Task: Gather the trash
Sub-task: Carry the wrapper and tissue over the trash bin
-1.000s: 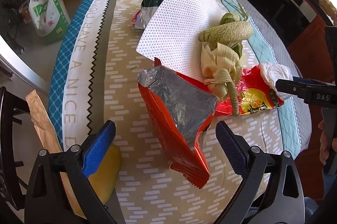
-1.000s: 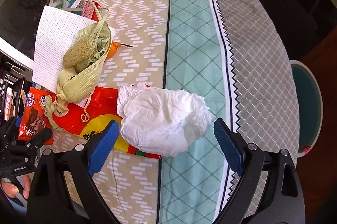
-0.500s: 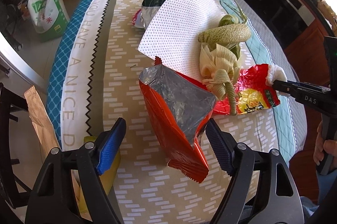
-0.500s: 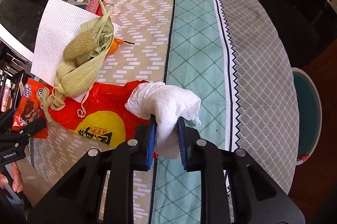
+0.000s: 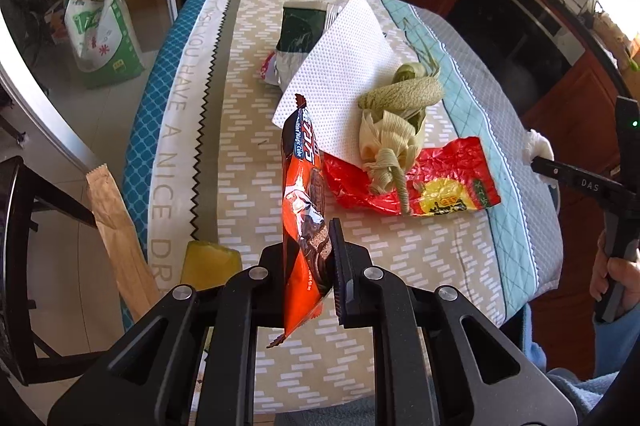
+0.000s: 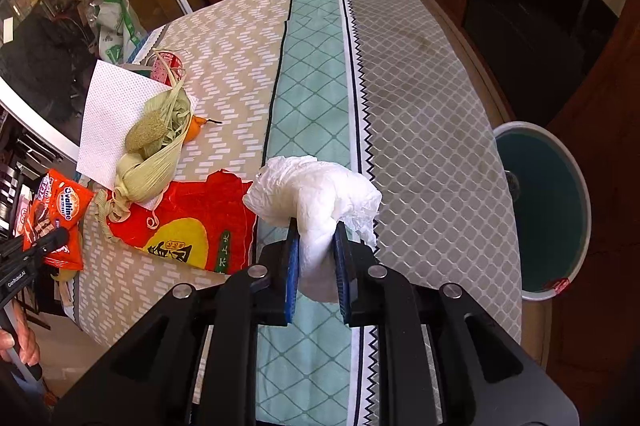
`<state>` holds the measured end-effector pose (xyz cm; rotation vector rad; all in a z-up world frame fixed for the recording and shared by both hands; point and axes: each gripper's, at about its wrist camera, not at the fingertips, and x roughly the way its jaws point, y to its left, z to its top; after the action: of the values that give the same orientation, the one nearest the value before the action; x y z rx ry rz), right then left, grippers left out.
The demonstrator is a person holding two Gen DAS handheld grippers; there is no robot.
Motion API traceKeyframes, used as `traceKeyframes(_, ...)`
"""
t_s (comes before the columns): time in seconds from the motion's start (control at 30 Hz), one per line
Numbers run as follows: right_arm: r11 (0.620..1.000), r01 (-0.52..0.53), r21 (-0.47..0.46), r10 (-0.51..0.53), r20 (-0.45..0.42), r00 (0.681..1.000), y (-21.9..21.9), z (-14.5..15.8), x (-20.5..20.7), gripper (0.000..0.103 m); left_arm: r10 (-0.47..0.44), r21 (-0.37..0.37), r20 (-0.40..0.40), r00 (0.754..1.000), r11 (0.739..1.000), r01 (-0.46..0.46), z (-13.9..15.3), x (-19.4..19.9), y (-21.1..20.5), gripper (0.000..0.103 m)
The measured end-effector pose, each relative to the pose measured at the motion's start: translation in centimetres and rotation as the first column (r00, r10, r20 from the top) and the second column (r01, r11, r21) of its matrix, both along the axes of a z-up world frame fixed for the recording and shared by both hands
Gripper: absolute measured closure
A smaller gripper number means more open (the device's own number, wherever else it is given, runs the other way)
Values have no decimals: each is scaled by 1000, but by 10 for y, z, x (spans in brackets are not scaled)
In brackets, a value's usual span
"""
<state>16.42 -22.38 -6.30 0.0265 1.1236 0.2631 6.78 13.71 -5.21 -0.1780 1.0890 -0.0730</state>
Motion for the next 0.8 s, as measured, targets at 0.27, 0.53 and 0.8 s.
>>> traceKeyframes(0.27, 998, 59, 35, -61, 53, 997, -43, 24, -1, 88, -133, 20, 80, 988, 991, 132, 41, 16, -55, 88)
traceKeyframes(0.53, 976, 215, 19, -216, 88, 972, -142, 42, -10, 87, -363, -2, 91, 927, 931, 365, 47, 55, -173, 88)
traceKeyframes(0.8, 930, 362, 57, -364, 43, 930, -229, 28, -18, 86, -583, -23, 75, 809, 810, 585, 44, 95, -309, 88)
